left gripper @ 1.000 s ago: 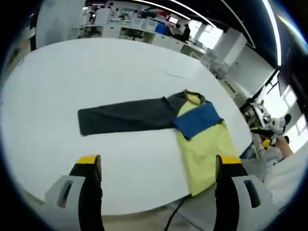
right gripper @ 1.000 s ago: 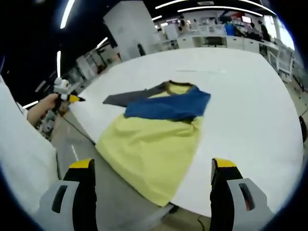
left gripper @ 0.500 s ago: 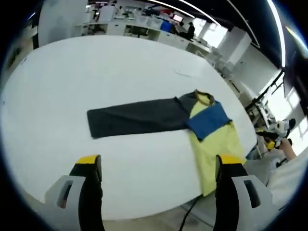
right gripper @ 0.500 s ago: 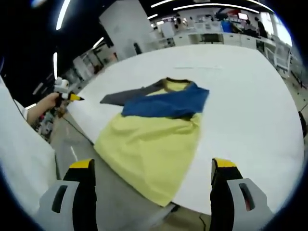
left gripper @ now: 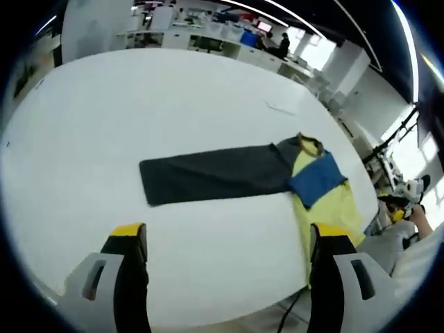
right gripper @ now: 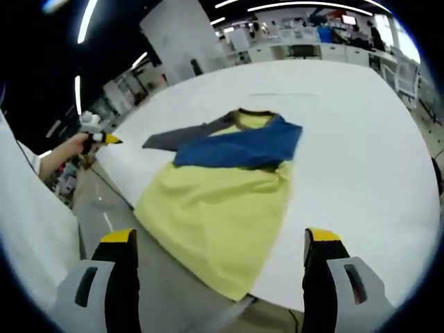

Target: Fold the garment on the visible template until the final outline fits inside the template.

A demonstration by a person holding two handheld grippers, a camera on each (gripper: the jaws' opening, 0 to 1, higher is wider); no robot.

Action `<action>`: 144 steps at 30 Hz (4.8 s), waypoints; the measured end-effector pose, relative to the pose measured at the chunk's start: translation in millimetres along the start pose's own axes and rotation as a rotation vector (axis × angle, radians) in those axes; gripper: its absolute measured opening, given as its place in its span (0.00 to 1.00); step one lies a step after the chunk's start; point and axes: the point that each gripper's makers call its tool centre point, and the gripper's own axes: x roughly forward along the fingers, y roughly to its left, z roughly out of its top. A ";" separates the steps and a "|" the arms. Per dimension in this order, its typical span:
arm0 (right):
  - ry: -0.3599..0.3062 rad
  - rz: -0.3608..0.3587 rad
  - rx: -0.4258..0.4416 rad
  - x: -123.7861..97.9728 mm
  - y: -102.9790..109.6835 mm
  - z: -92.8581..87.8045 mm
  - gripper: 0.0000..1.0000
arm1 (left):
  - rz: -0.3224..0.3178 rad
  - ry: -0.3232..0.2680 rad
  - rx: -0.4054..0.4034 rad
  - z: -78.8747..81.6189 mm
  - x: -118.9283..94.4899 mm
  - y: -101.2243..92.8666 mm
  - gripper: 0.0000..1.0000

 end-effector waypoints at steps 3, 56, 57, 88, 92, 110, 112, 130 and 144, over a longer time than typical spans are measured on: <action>-0.001 0.003 0.006 2.8 -0.2 1.2 0.99 | 0.000 0.004 0.005 2.4 3.3 5.4 0.93; 0.070 0.005 -0.004 25.9 -4.3 10.1 0.97 | 0.043 0.010 -0.081 25.9 82.8 94.8 0.78; 0.071 0.005 -0.005 26.1 -4.2 10.0 0.97 | 0.043 0.015 -0.081 25.8 84.0 96.1 0.75; 0.107 -0.004 0.020 30.6 -8.3 4.1 0.96 | 0.227 -0.044 0.059 55.8 104.5 148.0 0.55; 0.114 -0.002 0.018 32.8 -8.1 3.6 0.96 | 0.235 -0.009 0.122 53.6 110.3 145.0 0.49; 0.119 0.002 0.034 36.4 -10.3 2.0 0.95 | 0.250 0.011 0.156 57.6 118.9 157.2 0.34; 0.113 0.002 0.038 36.6 -10.9 3.7 0.95 | 0.248 0.015 0.156 57.8 120.2 157.7 0.34; 0.114 0.011 0.038 40.5 -10.9 5.1 0.95 | 0.240 0.028 0.106 54.1 123.8 160.2 0.21; 0.106 0.008 0.043 38.0 -11.4 6.0 0.94 | 0.220 0.012 -0.013 55.2 126.1 162.3 0.06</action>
